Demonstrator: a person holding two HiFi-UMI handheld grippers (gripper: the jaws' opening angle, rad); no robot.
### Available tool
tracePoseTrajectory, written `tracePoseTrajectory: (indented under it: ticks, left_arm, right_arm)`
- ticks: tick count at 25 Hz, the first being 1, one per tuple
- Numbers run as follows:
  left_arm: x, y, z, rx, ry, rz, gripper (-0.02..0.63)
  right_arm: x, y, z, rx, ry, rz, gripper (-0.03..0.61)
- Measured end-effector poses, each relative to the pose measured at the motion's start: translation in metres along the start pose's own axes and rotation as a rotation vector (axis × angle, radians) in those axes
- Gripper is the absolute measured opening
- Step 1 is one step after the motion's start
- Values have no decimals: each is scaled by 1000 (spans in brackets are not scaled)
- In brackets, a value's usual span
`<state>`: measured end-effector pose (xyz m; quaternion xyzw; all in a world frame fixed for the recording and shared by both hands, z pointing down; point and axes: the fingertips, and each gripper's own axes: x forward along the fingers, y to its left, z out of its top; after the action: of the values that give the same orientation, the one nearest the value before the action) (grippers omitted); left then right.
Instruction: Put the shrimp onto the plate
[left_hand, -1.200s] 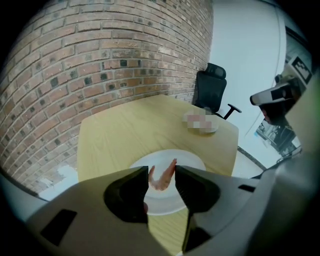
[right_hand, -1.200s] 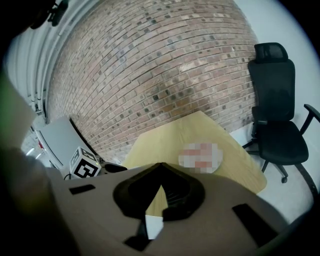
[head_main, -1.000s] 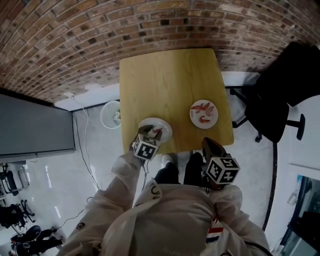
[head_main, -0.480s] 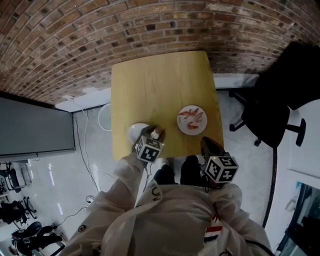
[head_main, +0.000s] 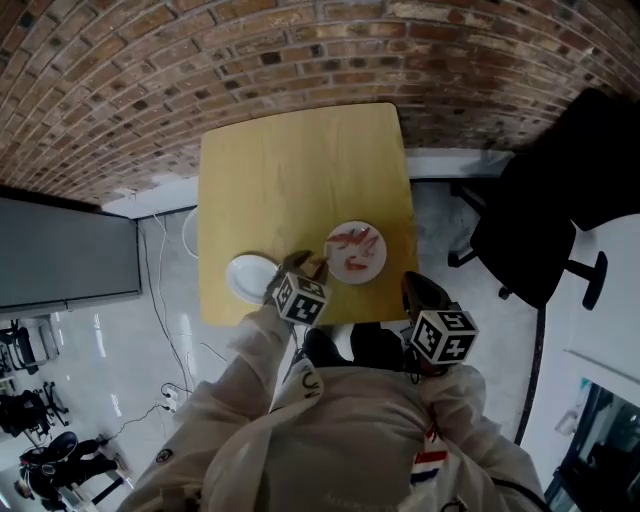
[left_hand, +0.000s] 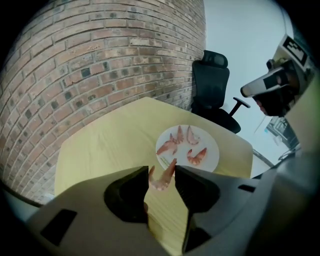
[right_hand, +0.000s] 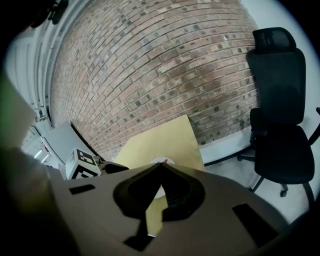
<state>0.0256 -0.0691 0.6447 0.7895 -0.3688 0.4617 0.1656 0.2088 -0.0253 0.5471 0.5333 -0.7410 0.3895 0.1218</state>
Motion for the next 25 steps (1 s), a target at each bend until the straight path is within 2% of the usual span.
tracePoseTrajectory:
  ticks: [8,19,25]
  left_arm:
    - [28,-11,12,-17,73,51,167]
    - [45,-18,13,-12,145,72,164]
    - [50,-24,17,-8,156,62,164]
  right_arm:
    - [10,-36,20,4,16,19,23]
    - [23,-48,40,-4,25,45,23]
    - [26,-58,39,1,32,49,23]
